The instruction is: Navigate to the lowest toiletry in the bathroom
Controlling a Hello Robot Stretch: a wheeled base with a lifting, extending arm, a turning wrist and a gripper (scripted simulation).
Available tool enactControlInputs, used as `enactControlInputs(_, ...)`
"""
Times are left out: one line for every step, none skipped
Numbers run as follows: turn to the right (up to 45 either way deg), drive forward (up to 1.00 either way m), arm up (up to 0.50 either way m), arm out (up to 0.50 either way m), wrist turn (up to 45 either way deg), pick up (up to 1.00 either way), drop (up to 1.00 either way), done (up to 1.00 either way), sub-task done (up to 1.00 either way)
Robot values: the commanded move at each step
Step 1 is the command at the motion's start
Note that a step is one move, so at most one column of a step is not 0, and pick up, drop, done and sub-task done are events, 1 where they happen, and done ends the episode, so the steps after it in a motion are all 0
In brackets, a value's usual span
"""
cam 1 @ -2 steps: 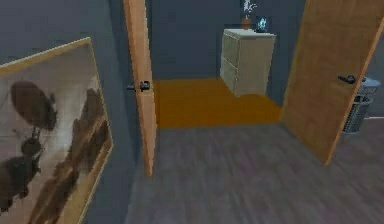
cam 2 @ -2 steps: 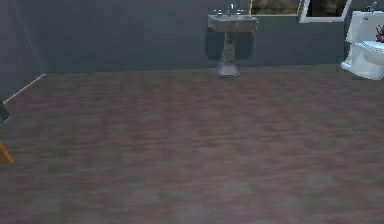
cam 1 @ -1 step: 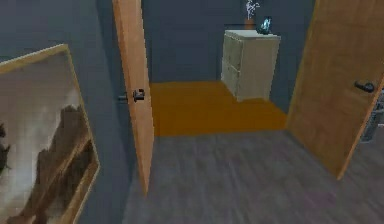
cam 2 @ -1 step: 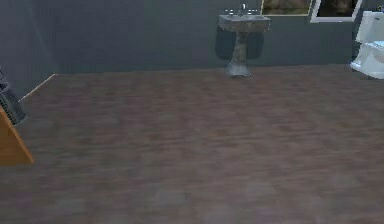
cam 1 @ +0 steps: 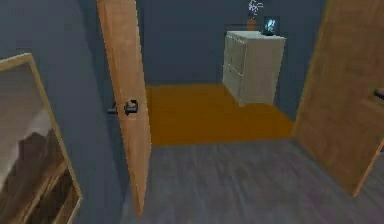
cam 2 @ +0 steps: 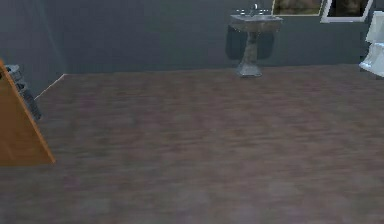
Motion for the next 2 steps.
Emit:
enactControlInputs(15.0, 0.00, 0.00, 0.00, 0.0, 0.00, 0.00, 0.00, 0.00)
enactControlInputs(0.0, 1.00, 0.00, 0.00, 0.0, 0.00, 0.00, 0.00, 0.00)
